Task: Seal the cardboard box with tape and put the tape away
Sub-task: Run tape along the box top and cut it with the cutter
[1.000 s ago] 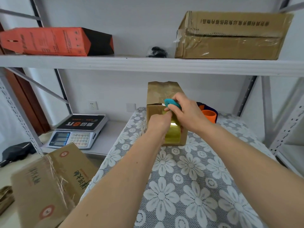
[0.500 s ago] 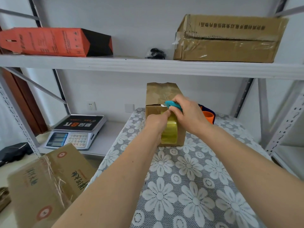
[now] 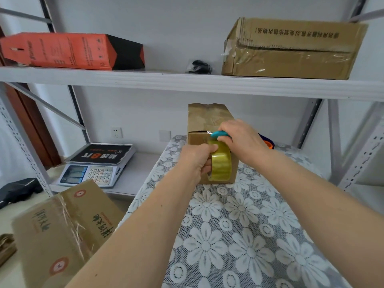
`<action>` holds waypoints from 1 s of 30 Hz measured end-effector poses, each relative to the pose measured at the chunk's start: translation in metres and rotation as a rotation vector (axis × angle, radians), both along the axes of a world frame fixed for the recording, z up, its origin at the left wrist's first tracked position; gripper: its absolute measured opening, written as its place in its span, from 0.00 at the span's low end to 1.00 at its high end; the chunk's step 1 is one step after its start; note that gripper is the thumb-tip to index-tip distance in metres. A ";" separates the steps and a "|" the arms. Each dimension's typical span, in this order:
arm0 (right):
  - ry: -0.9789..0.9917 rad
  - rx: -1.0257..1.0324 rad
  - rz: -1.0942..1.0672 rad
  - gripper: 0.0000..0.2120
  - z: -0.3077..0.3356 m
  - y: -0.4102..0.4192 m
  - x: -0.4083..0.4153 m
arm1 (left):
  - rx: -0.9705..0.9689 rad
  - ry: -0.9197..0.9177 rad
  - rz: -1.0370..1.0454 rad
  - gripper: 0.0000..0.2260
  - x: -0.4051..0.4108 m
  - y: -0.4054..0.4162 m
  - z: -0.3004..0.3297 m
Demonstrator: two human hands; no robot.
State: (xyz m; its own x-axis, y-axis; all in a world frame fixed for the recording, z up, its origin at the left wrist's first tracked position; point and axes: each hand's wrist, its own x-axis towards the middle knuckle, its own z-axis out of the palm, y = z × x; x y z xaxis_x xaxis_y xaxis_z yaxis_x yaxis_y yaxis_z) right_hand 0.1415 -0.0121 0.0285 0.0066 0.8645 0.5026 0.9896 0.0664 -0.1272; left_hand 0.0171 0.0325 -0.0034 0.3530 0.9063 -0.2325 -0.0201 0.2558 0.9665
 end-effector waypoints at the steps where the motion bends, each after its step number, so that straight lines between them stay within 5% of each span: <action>1: -0.018 -0.019 0.013 0.06 0.002 0.001 -0.001 | 0.003 0.002 0.003 0.05 0.000 0.000 0.000; 14: -0.239 -0.085 0.026 0.08 0.007 0.010 0.000 | 0.022 0.009 0.024 0.06 -0.002 -0.006 0.004; 30: -0.232 -0.123 0.030 0.06 0.007 0.015 0.005 | 0.025 0.022 -0.004 0.06 -0.003 -0.004 0.002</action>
